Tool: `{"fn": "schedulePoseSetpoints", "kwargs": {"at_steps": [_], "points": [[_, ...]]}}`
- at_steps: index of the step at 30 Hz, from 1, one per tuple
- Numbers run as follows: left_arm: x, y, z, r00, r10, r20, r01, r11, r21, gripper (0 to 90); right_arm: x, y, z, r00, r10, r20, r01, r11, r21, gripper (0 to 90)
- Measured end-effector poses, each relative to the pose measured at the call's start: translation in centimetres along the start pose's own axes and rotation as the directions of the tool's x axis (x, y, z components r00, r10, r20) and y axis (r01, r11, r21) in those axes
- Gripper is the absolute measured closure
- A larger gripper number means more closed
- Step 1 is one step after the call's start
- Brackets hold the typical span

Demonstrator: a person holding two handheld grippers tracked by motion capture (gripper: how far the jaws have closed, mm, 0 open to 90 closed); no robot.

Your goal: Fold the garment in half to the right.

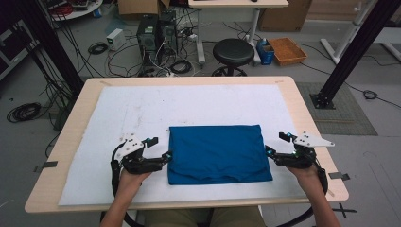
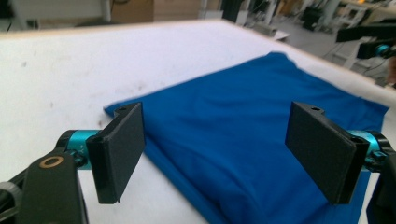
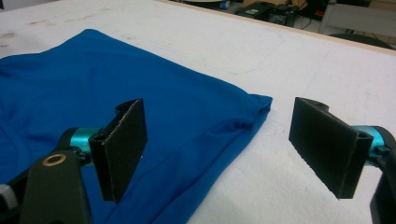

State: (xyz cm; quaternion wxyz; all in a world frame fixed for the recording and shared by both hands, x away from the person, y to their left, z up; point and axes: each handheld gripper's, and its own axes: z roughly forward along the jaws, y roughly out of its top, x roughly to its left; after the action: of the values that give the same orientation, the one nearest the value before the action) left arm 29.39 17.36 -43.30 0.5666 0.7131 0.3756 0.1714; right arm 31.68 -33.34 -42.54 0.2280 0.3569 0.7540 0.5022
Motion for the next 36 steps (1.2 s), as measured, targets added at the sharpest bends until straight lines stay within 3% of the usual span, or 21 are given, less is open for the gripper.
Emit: {"fn": "schedulePoseSetpoints", "kwargs": {"at_steps": [1,2,3,4,5,6,7,8,9,10,11,12,17,21,22,26,29,30,33,34,36], "points": [[0.0,0.0,0.0,1.0,0.0,0.0,0.0,1.0,0.0,20.3,0.0,0.0,0.0,1.0,0.0,0.0,0.0,1.0,0.0,18.9],[-0.4,-0.3,0.1,0.9996,0.004,-0.029,-0.002,0.999,0.045,20.3,0.0,0.0,0.1,1.0,-0.007,-0.002,0.007,1.0,0.0,18.9],[-0.4,-0.3,0.1,0.9996,0.004,-0.029,-0.002,0.999,0.045,20.3,0.1,0.0,0.2,1.0,-0.005,-0.004,0.005,1.0,0.004,18.9],[-0.9,-0.6,0.3,0.9985,0.0,-0.056,0.004,0.9962,0.087,20.3,0.1,0.0,0.3,1.0,-0.005,-0.005,0.005,1.0,0.005,18.9],[-0.9,-0.6,0.3,0.9985,0.0,-0.056,0.004,0.9962,0.087,20.4,0.1,0.0,0.3,1.0,-0.005,-0.005,0.005,1.0,0.005,18.9],[-1.3,-0.8,0.5,0.9951,-0.009,-0.098,0.022,0.9905,0.136,20.9,0.2,-0.1,0.3,0.9999,-0.007,-0.01,0.007,1.0,0.01,18.9],[-1.3,-0.8,0.5,0.9951,-0.009,-0.098,0.022,0.9905,0.136,21.9,0.2,-0.1,0.3,0.9999,-0.007,-0.01,0.007,1.0,0.01,18.9],[-1.7,-1.1,0.8,0.9889,-0.038,-0.144,0.065,0.9805,0.186,23.9,0.2,-0.1,0.4,0.9999,-0.007,-0.01,0.007,1.0,0.012,18.9],[-1.7,-1.1,0.8,0.9889,-0.038,-0.144,0.065,0.9805,0.186,25.2,0.2,-0.1,0.4,0.9999,-0.007,-0.01,0.007,1.0,0.012,18.9],[-1.8,-1.3,1.1,0.9848,-0.057,-0.164,0.094,0.9696,0.226,28.1,0.2,0.0,0.4,0.9999,-0.008,-0.011,0.008,1.0,0.011,18.9],[-1.8,-1.3,1.1,0.9848,-0.057,-0.164,0.094,0.9696,0.226,30.0,0.3,0.0,0.4,0.9999,-0.007,-0.012,0.007,1.0,0.011,18.9],[-2.0,-1.4,1.2,0.9837,-0.063,-0.169,0.105,0.9611,0.255,32.6,0.3,0.0,0.4,0.9999,-0.008,-0.015,0.008,1.0,0.014,18.9],[-2.4,-1.6,1.3,0.9813,-0.078,-0.176,0.127,0.9509,0.282,40.8,0.4,-0.1,0.6,0.9997,-0.013,-0.02,0.013,1.0,0.019,18.9],[-3.0,-1.9,1.9,0.9842,-0.059,-0.167,0.109,0.9436,0.312,46.1,0.5,-0.1,0.7,0.9996,-0.016,-0.022,0.016,1.0,0.026,18.9],[-3.3,-1.9,2.1,0.9835,-0.034,-0.178,0.089,0.9447,0.316,49.1,0.5,-0.1,0.8,0.9997,-0.022,-0.013,0.022,0.999,0.032,18.9],[-3.4,-1.9,2.1,0.9822,-0.015,-0.187,0.075,0.9446,0.32,59.3,0.6,0.0,0.9,0.9994,-0.033,-0.012,0.033,0.999,0.033,18.9],[-3.3,-1.9,2.0,0.9865,0.004,-0.164,0.051,0.942,0.332,64.6,0.9,0.2,1.0,0.9989,-0.044,-0.013,0.045,0.998,0.034,18.9],[-3.2,-1.8,2.1,0.9904,0.006,-0.138,0.041,0.9415,0.334,69.4,1.1,0.5,1.1,0.9985,-0.051,-0.018,0.052,0.998,0.033,18.9],[-3.3,-1.8,2.2,0.9925,0.006,-0.122,0.035,0.9423,0.333,72.9,1.5,0.9,1.3,0.9978,-0.061,-0.028,0.062,0.998,0.026,18.9],[-3.2,-1.8,2.3,0.9935,0.001,-0.114,0.038,0.9418,0.334,77.9,2.0,1.5,1.6,0.9968,-0.073,-0.032,0.074,0.997,0.018,18.9],[-3.1,-1.8,2.3,0.9937,-0.03,-0.108,0.064,0.9433,0.326,82.3,2.5,2.1,1.9,0.9957,-0.083,-0.041,0.084,0.996,0.01,18.9]]}}
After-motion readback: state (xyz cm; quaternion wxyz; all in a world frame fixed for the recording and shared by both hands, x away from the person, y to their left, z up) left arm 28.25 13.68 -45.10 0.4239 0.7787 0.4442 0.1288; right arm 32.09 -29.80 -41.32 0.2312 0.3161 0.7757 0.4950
